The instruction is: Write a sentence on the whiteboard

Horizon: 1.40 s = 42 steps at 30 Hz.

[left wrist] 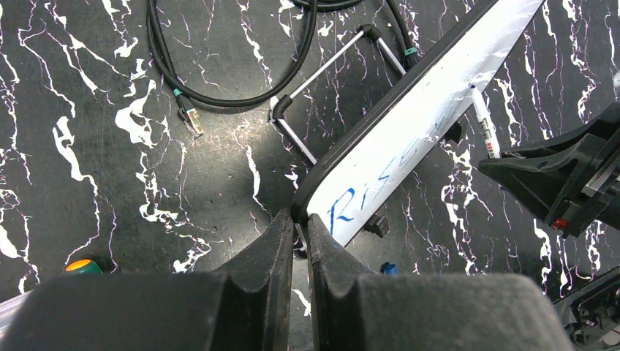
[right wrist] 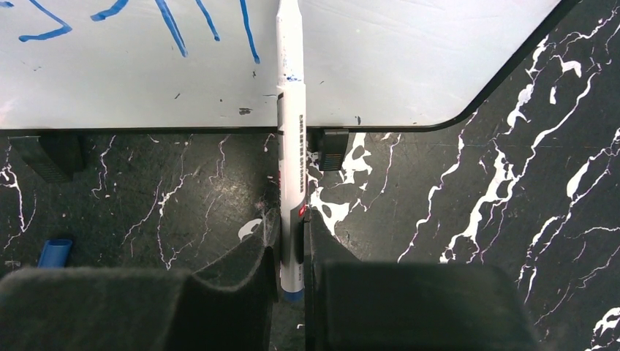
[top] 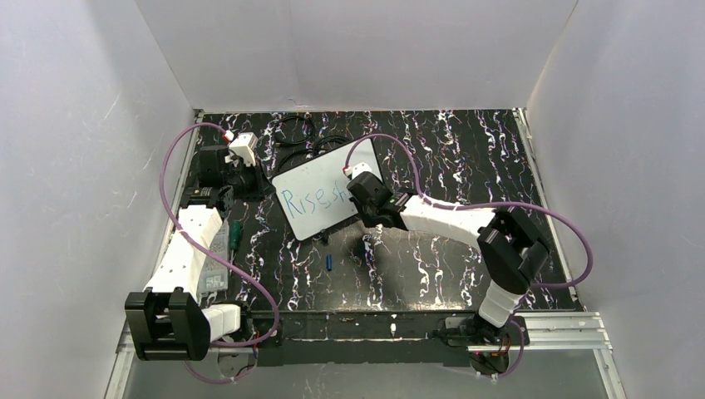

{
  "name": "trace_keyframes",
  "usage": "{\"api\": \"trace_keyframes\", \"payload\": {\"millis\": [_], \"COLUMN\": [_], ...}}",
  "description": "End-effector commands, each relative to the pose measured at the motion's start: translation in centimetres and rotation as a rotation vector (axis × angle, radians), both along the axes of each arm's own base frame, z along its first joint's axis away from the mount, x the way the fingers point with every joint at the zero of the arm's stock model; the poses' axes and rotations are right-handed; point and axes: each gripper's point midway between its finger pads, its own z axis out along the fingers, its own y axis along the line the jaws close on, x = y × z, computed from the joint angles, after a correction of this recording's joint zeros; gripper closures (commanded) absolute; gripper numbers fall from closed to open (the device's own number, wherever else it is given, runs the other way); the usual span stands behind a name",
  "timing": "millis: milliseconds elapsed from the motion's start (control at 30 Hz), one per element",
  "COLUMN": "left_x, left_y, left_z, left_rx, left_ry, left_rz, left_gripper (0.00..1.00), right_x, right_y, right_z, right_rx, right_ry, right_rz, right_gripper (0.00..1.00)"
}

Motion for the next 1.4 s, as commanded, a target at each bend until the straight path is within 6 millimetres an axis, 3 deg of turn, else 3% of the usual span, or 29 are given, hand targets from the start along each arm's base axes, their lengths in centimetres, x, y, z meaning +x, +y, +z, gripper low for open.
{"api": "trace_keyframes", "payload": {"millis": [0,400,933,1367], "left_x": [-0.2,-0.2,-0.2,-0.2], "left_y": [0.0,0.0,0.1,0.0], "left_z": [1.0,1.1,1.1,1.1], "left_rx": [0.002,0.001,0.004,0.004], "left_ry": [-0.04,-0.042,-0.041,-0.043], "left_rz": [-0.009,-0.009,-0.007,-0.009], "left_gripper": [1.0,1.0,1.0,1.0], "right_x": [0.7,-1.9,1.2,2.0], "right_y": [0.2,-0.9,0.6,-0.7], "right_z": [-0.1,-2.9,1.1,0.2], "right_rx": [-0.002,-0.005,0.022,-0.016], "right_ry": [0.0,0.103,-0.027,-0.008], "right_rz": [-0.003,-0.005,-0.01,-0.059], "right_gripper": [0.99,0.99,0.99,0.99]}}
